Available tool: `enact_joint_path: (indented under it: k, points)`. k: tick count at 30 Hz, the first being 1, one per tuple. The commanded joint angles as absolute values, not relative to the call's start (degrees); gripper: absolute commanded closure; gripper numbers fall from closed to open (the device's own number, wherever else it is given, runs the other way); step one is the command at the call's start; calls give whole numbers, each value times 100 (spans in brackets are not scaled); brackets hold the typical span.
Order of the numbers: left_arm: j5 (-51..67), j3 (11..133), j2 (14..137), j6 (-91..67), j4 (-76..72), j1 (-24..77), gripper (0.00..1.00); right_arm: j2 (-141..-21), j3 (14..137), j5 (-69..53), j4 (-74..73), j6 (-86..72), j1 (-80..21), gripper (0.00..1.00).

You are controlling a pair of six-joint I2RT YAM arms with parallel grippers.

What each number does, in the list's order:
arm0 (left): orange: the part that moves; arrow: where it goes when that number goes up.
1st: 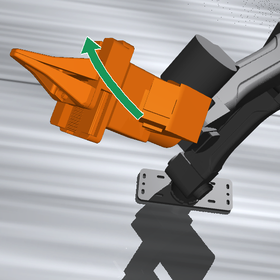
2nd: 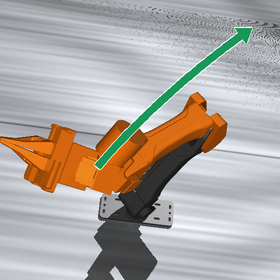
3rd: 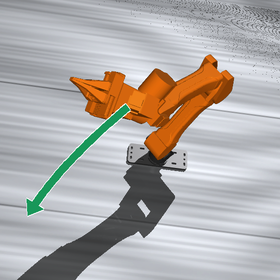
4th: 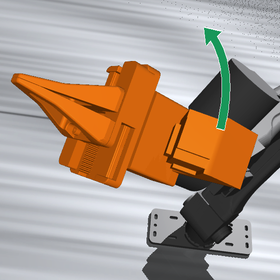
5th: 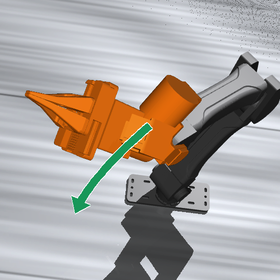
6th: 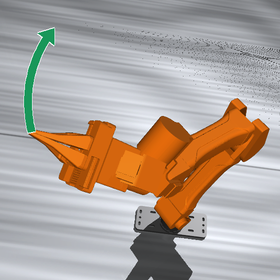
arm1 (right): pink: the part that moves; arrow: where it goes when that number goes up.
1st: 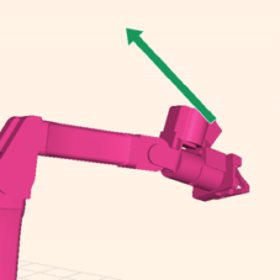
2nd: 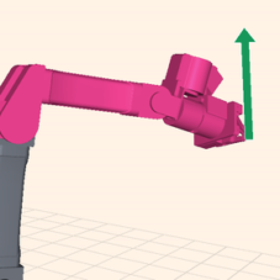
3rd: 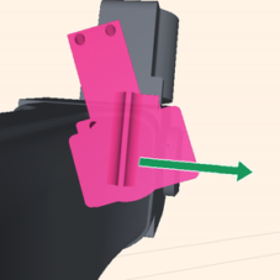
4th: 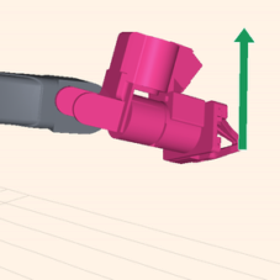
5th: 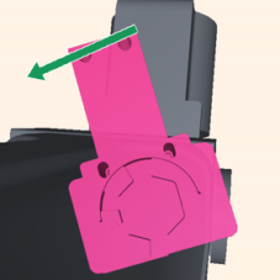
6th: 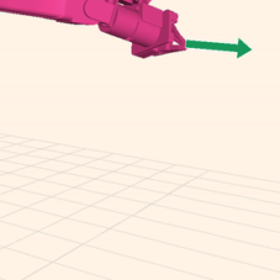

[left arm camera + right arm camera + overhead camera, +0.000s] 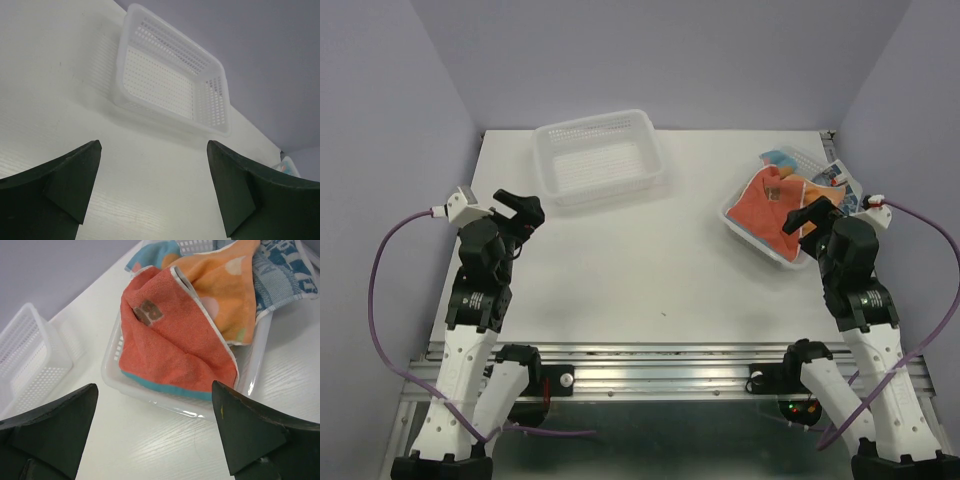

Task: Fold and stack the towels
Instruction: Grab crumpled towel

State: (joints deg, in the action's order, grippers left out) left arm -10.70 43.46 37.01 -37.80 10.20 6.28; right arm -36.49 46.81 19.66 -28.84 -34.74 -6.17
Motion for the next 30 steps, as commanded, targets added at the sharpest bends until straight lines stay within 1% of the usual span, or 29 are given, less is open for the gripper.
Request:
enact_joint_path:
  k: [1, 6, 7, 10, 12, 13, 14, 15, 17, 18, 24, 28, 30]
  points:
    - [-1125, 4254, 3569, -3797, 888, 607, 1, -3630, 4755, 1784, -2391, -3148, -606, 0]
    - [-1108, 4201, 3533, -3823, 861, 606, 1, -3761, 4763, 1942, -2014, -3006, -606, 0]
    - [-1081, 4192, 3542, -3841, 853, 606, 1, -3866, 4816, 1942, -1926, -2780, -606, 0]
    - [-1002, 4149, 3586, -3850, 791, 606, 1, -4516, 5255, 1819, -1881, -2487, -606, 0]
    - [-993, 4140, 3664, -3832, 782, 606, 1, -5271, 5719, 1863, -1995, -2357, -606, 0]
    - [-1002, 4148, 3700, -3832, 782, 606, 1, -5534, 5939, 1968, -2082, -2347, -606, 0]
    - [-1011, 4175, 3726, -3841, 791, 606, 1, -6164, 6115, 2134, -2301, -2347, -598, 0]
    - [-1011, 4184, 3770, -3841, 808, 606, 1, -6170, 6300, 2266, -2425, -2347, -598, 0]
    - [-985, 4192, 3858, -3858, 809, 606, 1, -7202, 6758, 2592, -2583, -2294, -554, 0]
    - [-976, 4192, 3884, -3858, 809, 615, 1, -7433, 6881, 2610, -2584, -2259, -519, 0]
    - [-905, 4227, 4148, -3850, 844, 607, 1, -8646, 7646, 2453, -2399, -2048, -141, 0]
    - [-905, 4228, 4192, -3850, 852, 607, 1, -8946, 7787, 2295, -2050, -1882, -18, 0]
    - [-923, 4236, 4201, -3858, 853, 606, 1, -9008, 7709, 1919, -1820, -1645, 95, 0]
